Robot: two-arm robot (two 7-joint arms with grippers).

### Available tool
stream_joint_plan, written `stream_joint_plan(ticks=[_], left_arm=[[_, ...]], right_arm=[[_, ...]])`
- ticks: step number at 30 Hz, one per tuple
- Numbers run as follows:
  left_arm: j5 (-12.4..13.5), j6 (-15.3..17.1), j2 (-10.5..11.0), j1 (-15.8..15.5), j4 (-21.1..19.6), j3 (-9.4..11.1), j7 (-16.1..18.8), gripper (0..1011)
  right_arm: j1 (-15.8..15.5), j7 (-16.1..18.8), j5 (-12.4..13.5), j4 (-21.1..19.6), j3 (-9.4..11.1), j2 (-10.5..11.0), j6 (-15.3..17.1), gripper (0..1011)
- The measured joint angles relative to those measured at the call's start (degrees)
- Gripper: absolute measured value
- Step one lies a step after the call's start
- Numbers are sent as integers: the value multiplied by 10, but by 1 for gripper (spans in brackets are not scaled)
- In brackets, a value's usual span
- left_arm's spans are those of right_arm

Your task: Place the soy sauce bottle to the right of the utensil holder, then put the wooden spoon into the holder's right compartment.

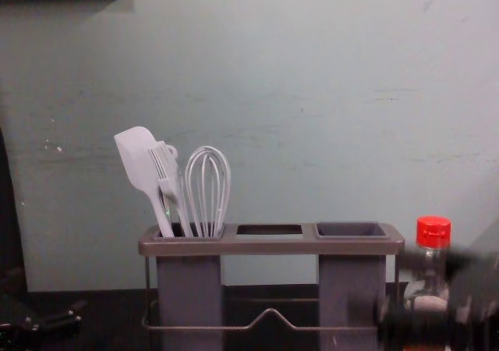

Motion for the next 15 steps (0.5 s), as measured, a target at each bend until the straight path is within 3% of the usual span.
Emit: stream_joint_plan(ticks=[1,6,15], left_arm=[[0,0,0,0,0,0,0,1005],[0,0,0,0,0,0,0,1005],[0,0,0,0,0,0,0,1005]], right_arm=[[5,-7,-11,-3,-11,6,36,1004],[19,-20,-36,-4,-38,15,106,1004],[22,-22,-41,1,-43,14,118,1004]])
